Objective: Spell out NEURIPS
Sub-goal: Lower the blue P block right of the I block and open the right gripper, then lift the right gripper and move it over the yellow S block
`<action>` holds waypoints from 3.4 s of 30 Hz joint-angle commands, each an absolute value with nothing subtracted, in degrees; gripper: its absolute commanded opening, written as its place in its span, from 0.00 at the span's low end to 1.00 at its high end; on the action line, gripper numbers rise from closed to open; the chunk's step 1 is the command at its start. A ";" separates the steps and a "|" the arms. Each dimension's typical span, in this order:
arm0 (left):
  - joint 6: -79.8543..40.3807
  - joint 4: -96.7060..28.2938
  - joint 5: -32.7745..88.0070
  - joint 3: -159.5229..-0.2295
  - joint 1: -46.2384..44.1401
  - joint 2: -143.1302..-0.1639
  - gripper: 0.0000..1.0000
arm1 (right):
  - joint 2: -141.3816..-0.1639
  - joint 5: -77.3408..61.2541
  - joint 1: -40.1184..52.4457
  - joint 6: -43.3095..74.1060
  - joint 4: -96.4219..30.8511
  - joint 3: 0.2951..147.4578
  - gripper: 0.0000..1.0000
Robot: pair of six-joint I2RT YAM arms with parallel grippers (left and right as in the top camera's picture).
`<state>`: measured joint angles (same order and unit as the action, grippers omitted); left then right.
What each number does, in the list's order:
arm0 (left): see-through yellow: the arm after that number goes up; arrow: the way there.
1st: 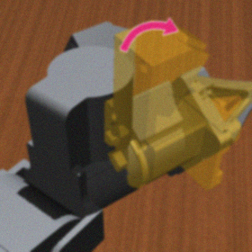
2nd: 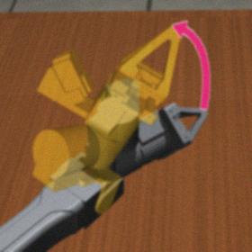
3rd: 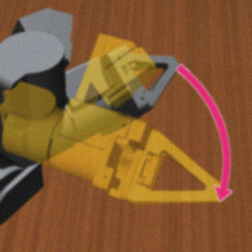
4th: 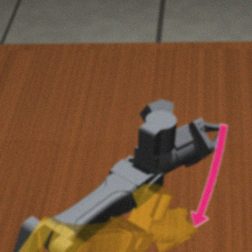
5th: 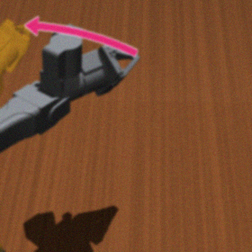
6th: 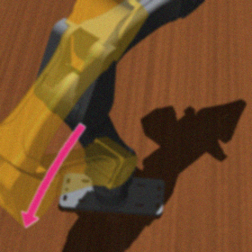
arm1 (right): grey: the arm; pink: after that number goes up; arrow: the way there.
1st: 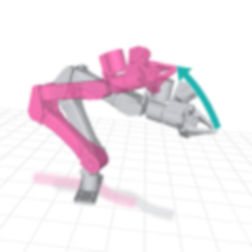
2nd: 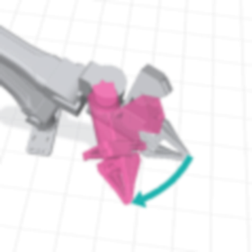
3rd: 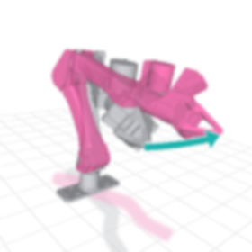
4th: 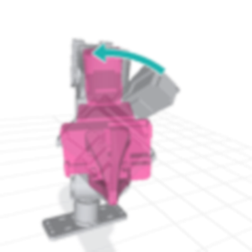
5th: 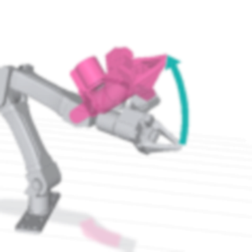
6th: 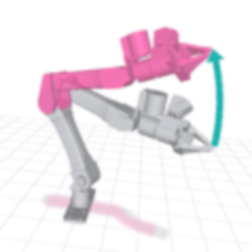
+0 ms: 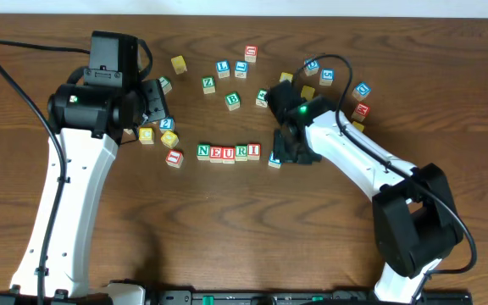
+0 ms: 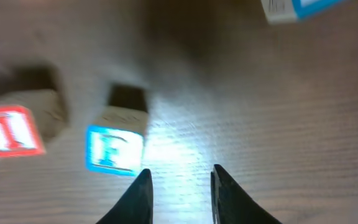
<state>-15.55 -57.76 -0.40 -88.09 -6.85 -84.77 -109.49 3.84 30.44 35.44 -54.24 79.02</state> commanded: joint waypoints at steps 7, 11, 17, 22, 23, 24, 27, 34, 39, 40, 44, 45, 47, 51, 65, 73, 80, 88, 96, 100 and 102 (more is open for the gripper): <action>-15.03 -57.78 -1.37 -88.36 -6.66 -85.36 0.60 | -110.56 0.91 30.09 35.90 -49.01 73.95 0.23; -15.03 -57.78 -1.37 -88.36 -6.66 -85.36 0.60 | -111.46 -1.32 30.09 36.01 -45.30 72.36 0.23; -15.03 -57.76 -1.37 -88.36 -6.66 -85.36 0.60 | -112.64 -1.91 30.06 35.97 -43.20 72.29 0.23; -15.03 -57.74 -1.37 -88.36 -6.66 -85.36 0.60 | -112.64 -2.11 30.09 35.97 -40.82 72.29 0.23; -15.03 -57.74 -1.37 -88.36 -6.66 -85.36 0.60 | -112.64 -2.13 30.09 35.97 -40.34 72.29 0.23; -15.03 -57.74 -1.37 -88.36 -6.66 -85.36 0.60 | -112.64 -2.13 30.09 35.97 -40.01 72.29 0.23; -15.03 -57.71 -1.37 -88.36 -6.66 -85.36 0.60 | -112.64 -2.13 30.09 35.99 -39.29 72.29 0.24; -15.03 -57.52 -1.37 -88.36 -6.66 -85.36 0.60 | -112.64 -2.42 30.09 35.99 -38.81 72.31 0.23; -15.03 -57.54 -1.37 -88.36 -6.66 -85.36 0.60 | -112.62 -5.72 30.09 35.97 -42.26 72.75 0.20; -15.03 -57.54 -1.37 -88.36 -6.66 -85.36 0.60 | -112.62 -6.55 30.09 35.97 -42.74 72.75 0.18; -15.03 -57.54 -1.37 -88.36 -6.66 -85.36 0.60 | -112.62 -9.91 30.52 35.97 -43.92 72.75 0.08; -15.03 -57.54 -1.37 -88.36 -6.66 -85.36 0.60 | -112.62 -10.07 30.89 35.97 -43.90 72.75 0.07; -15.03 -57.56 -1.37 -88.36 -6.66 -85.36 0.60 | -112.62 -9.56 31.62 35.99 -43.66 72.73 0.07; -15.03 -57.56 -1.37 -88.36 -6.66 -85.36 0.60 | -112.62 -9.17 32.32 36.01 -42.61 72.73 0.07; -15.03 -57.56 -1.37 -88.36 -6.66 -85.36 0.60 | -112.62 -8.47 32.36 36.03 -37.23 72.73 0.07; -15.03 -57.56 -1.37 -88.36 -6.66 -85.36 0.60 | -110.67 -10.07 32.25 35.88 -38.20 73.03 0.01; -15.00 -57.54 -1.39 -88.36 -6.66 -85.36 0.60 | -103.02 -7.11 29.36 31.53 -44.62 79.44 0.15; -15.03 -57.54 -1.39 -88.36 -6.66 -85.36 0.60 | -100.73 -4.67 23.11 25.74 -49.54 90.41 0.32; -15.03 -56.97 -1.37 -88.36 -6.66 -85.36 0.60 | -104.81 -4.34 19.29 20.25 -55.18 106.67 0.35; -15.03 -56.73 -1.37 -88.36 -6.66 -85.36 0.60 | -113.34 -3.09 18.94 18.11 -61.84 119.44 0.36; -15.03 -56.73 -1.39 -88.36 -6.66 -85.36 0.60 | -117.16 -3.09 18.96 18.13 -63.72 123.85 0.36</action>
